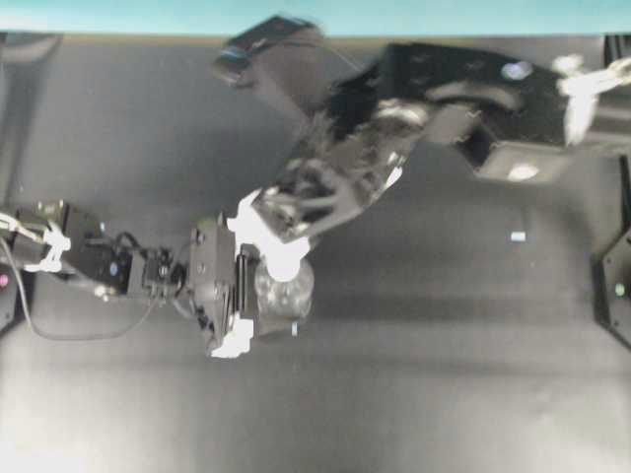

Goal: Open the bottle cap by holding the bottle with the left arm and twisting the cap with the right arm.

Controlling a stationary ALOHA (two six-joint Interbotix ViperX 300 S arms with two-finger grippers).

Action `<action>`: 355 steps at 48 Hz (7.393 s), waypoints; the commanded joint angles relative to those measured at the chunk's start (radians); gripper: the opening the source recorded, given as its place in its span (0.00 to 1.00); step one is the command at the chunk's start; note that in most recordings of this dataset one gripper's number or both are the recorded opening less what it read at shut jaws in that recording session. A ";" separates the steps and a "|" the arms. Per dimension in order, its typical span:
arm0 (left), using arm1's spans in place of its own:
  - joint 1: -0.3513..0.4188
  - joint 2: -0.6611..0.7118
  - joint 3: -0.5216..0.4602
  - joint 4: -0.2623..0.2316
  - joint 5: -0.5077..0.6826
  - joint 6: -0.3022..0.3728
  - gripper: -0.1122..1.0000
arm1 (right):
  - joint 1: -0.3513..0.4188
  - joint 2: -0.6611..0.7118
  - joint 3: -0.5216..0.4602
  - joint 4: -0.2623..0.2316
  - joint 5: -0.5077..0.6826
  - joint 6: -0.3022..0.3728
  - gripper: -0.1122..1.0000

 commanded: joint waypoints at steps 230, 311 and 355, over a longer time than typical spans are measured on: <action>0.015 0.009 0.002 0.003 0.038 0.005 0.85 | 0.021 0.140 -0.146 -0.008 0.143 0.037 0.81; 0.018 0.005 0.009 0.003 0.038 0.009 0.85 | 0.026 0.067 0.032 -0.005 0.038 -1.304 0.42; 0.015 0.011 -0.002 0.002 0.066 0.048 0.85 | 0.041 0.060 0.032 -0.032 0.031 -1.902 0.42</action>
